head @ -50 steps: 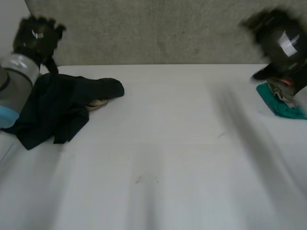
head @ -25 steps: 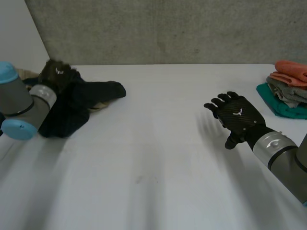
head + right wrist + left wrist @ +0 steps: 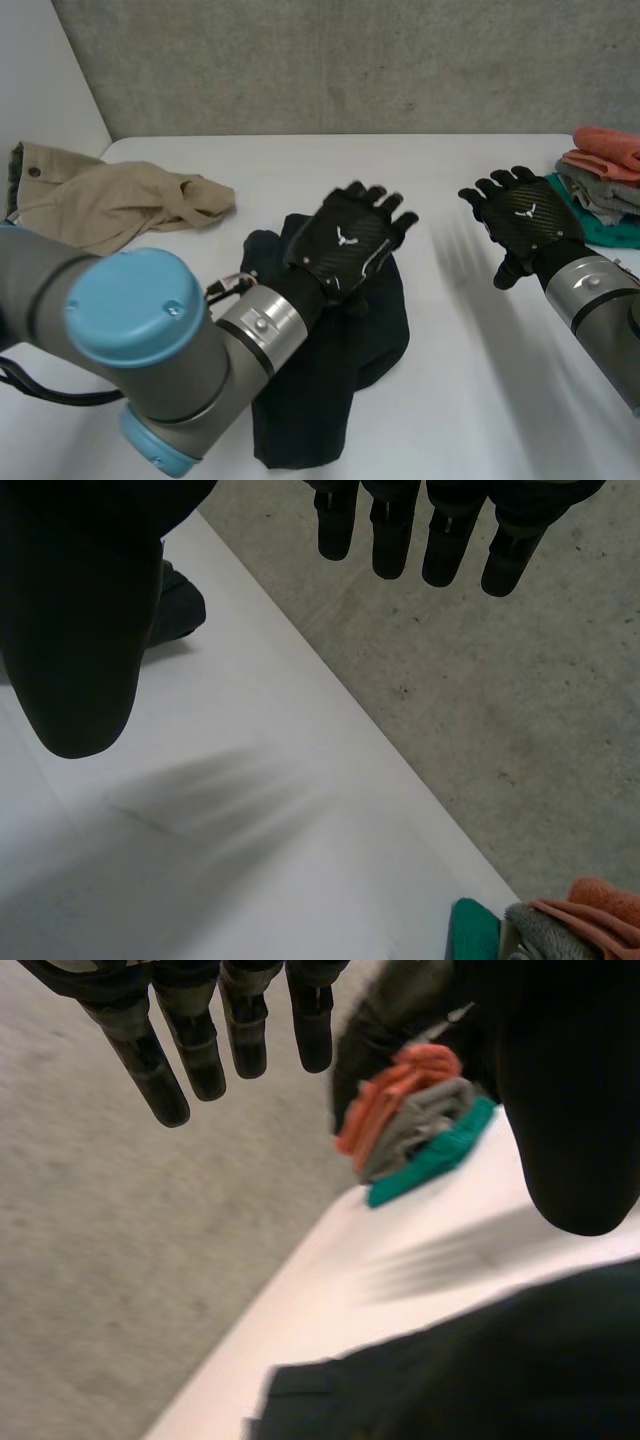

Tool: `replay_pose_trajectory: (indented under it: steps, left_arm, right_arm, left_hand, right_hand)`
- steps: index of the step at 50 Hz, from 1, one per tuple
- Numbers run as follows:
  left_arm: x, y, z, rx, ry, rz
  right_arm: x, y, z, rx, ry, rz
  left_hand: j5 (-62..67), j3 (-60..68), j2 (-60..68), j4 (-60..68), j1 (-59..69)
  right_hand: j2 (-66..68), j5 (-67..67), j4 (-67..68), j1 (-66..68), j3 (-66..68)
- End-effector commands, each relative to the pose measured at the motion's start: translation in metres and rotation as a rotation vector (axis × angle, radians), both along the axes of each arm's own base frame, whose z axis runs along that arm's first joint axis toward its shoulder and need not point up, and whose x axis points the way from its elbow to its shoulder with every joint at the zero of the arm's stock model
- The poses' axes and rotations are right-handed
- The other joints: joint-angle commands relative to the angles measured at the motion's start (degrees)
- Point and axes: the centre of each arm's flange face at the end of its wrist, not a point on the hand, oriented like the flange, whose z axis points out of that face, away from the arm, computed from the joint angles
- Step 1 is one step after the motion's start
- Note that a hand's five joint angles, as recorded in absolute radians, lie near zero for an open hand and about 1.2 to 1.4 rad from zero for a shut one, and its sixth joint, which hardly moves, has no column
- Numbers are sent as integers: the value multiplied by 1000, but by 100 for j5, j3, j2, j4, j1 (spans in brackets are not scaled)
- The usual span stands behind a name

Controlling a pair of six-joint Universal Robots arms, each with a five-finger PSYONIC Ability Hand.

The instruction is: Fold the laundry.

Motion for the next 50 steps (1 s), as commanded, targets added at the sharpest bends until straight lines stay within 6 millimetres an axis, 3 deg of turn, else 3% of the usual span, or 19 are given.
replay_pose_trajectory:
  steps: [1, 5, 10, 14, 17, 22, 28, 35, 43, 46, 50]
  left_arm:
    - [38, -32, 53, -91, 84, 148]
    - [61, -44, 64, -90, 92, 247]
    - [91, -57, 52, -6, 28, 406]
    - [108, -50, 32, 116, -65, 512]
    - [115, -44, 21, 178, -108, 555]
    - [123, -30, -1, 315, -100, 603]
    - [113, -11, -13, 402, -50, 551]
    - [98, 6, -20, 416, -49, 488]
    - [79, 42, -29, 422, -97, 386]
    - [76, 51, -33, 407, -108, 401]
    - [73, 55, -37, 366, -102, 459]
  right_arm:
    - [3, -1, 5, -10, -1, 11]
    - [7, 1, 8, -14, 11, 31]
    - [22, 17, 14, 63, 28, 102]
    - [40, 38, 21, 167, 49, 202]
    - [46, 43, 22, 199, 69, 221]
    - [70, 50, 9, 221, 99, 291]
    - [76, 45, 4, 179, 119, 303]
    - [87, 19, 0, 124, 119, 291]
    - [105, -16, 1, 64, 179, 345]
    - [115, -30, -2, -3, 213, 408]
    - [126, -42, -21, -28, 213, 508]
  left_hand:
    - [-11, -91, -98, -78, -154]
    - [-11, -91, -98, -78, -154]
    - [23, -57, -64, -44, -120]
    - [23, -57, -64, -44, -120]
    - [40, -40, -47, -28, -104]
    - [174, 94, 87, 107, 31]
    - [342, 262, 256, 275, 199]
    - [628, 548, 541, 561, 485]
    - [645, 565, 559, 578, 502]
    - [645, 565, 559, 578, 502]
    - [662, 582, 575, 595, 519]
  right_hand:
    - [-211, -239, -200, -302, -215]
    - [-211, -239, -200, -302, -215]
    - [-211, -239, -200, -302, -215]
    - [-211, -239, -200, -302, -215]
    - [-211, -239, -200, -302, -215]
    - [-211, -239, -200, -302, -215]
    - [-211, -239, -200, -302, -215]
    - [-211, -239, -200, -302, -215]
    - [-211, -239, -200, -302, -215]
    - [-211, -239, -200, -302, -215]
    - [-211, -239, -200, -302, -215]
